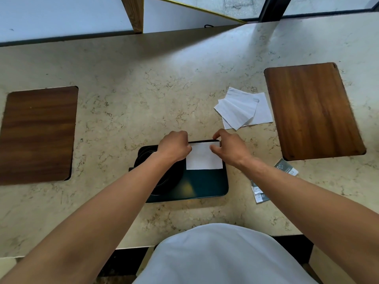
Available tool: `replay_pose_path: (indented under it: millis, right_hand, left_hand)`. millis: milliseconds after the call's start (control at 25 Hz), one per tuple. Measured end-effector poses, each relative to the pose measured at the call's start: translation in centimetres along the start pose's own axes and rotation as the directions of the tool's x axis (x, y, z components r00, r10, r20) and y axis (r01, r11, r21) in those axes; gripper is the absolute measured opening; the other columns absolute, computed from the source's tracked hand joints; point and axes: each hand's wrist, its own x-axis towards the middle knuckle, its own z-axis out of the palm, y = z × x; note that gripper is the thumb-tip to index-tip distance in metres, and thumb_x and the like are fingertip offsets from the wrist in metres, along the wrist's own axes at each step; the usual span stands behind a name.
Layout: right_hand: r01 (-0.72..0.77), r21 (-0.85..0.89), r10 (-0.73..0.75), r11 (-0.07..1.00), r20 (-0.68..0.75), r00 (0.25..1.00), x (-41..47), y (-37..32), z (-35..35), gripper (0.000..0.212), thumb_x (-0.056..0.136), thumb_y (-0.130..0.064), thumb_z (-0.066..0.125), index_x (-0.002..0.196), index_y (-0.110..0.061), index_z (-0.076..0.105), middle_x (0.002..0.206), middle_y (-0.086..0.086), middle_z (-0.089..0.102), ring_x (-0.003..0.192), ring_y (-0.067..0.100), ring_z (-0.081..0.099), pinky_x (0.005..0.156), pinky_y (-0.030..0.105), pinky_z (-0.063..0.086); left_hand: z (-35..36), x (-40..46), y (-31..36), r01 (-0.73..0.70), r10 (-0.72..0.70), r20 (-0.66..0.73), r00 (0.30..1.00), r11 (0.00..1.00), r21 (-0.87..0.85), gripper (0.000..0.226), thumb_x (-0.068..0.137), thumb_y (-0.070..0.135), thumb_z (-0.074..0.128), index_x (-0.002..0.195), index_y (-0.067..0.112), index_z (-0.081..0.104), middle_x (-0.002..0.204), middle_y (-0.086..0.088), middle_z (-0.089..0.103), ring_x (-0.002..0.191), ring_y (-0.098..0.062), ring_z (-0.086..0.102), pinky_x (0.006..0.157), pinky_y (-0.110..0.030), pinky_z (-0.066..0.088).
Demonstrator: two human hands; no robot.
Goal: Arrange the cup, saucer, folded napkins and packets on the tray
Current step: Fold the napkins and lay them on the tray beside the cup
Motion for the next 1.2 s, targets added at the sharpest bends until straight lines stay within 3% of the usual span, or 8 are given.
replay_pose_path:
  millis: [200,320,520,640,1000,1200]
  right_hand:
    - [0.055,-0.161,-0.063,0.985,-0.049,0.997,0.0,-0.5,0.1,0.044,0.096,-0.041,0.064,0.132,-0.018,0.054,0.083,-0.001,0.058,0.077,0.021,0.06,0.065,0.032,0.044]
    - [0.039,-0.208,-0.059,0.977,-0.092,0.994,-0.2,-0.3,0.1,0.043,0.097,-0.042,0.063,0.131,-0.016,0.055,0.097,0.004,0.068,0.087,0.025,0.066,0.069,0.034,0.049]
    - [-0.054,-0.082,0.047,0.995,-0.088,0.995,-0.1,0.8,-0.5,0.042,0.096,-0.041,0.066,0.128,-0.015,0.059,0.113,0.006,0.07,0.101,0.025,0.066,0.078,0.036,0.052]
    - [-0.092,-0.067,0.087,0.994,-0.062,0.994,-0.2,1.1,-0.3,0.042,0.096,-0.041,0.066,0.128,-0.016,0.058,0.114,0.006,0.069,0.102,0.026,0.066,0.084,0.039,0.055]
    - [-0.131,-0.048,0.132,0.99,0.003,0.991,0.4,1.3,0.0,0.041,0.094,-0.037,0.068,0.129,-0.017,0.059,0.116,0.007,0.07,0.1,0.026,0.066,0.075,0.032,0.049]
    - [-0.132,-0.022,0.133,0.991,0.03,0.991,0.5,1.5,0.0,0.042,0.093,-0.035,0.07,0.129,-0.016,0.06,0.117,0.008,0.069,0.101,0.025,0.066,0.084,0.037,0.057]
  left_hand:
    - [0.3,-0.1,0.0,-0.104,0.115,-0.047,0.992,0.978,0.179,0.016,0.097,0.019,0.052,0.103,0.01,0.063,0.094,-0.007,0.065,0.09,-0.03,0.063,0.069,-0.035,0.045]
    - [0.8,-0.2,0.1,-0.193,0.206,-0.068,0.976,0.968,0.162,0.018,0.099,0.022,0.054,0.105,0.011,0.067,0.099,-0.006,0.066,0.095,-0.028,0.062,0.075,-0.036,0.046]
    - [1.6,-0.1,0.3,-0.308,0.308,0.006,0.951,0.95,0.045,0.028,0.098,0.021,0.062,0.125,0.013,0.066,0.116,-0.008,0.065,0.109,-0.027,0.058,0.08,-0.029,0.039]
    - [2.0,-0.1,0.5,-0.309,0.308,0.031,0.951,0.948,0.077,0.033,0.097,0.018,0.062,0.13,0.015,0.064,0.118,-0.008,0.062,0.109,-0.027,0.058,0.082,-0.03,0.042]
    - [1.8,-0.1,0.4,-0.287,0.282,0.059,0.958,0.953,0.093,0.031,0.096,0.017,0.063,0.127,0.017,0.065,0.112,-0.006,0.058,0.102,-0.026,0.057,0.077,-0.031,0.043]
    - [2.1,0.0,0.3,-0.276,0.271,0.071,0.96,0.957,0.084,0.031,0.096,0.018,0.062,0.127,0.018,0.064,0.11,-0.004,0.057,0.103,-0.025,0.057,0.079,-0.031,0.044]
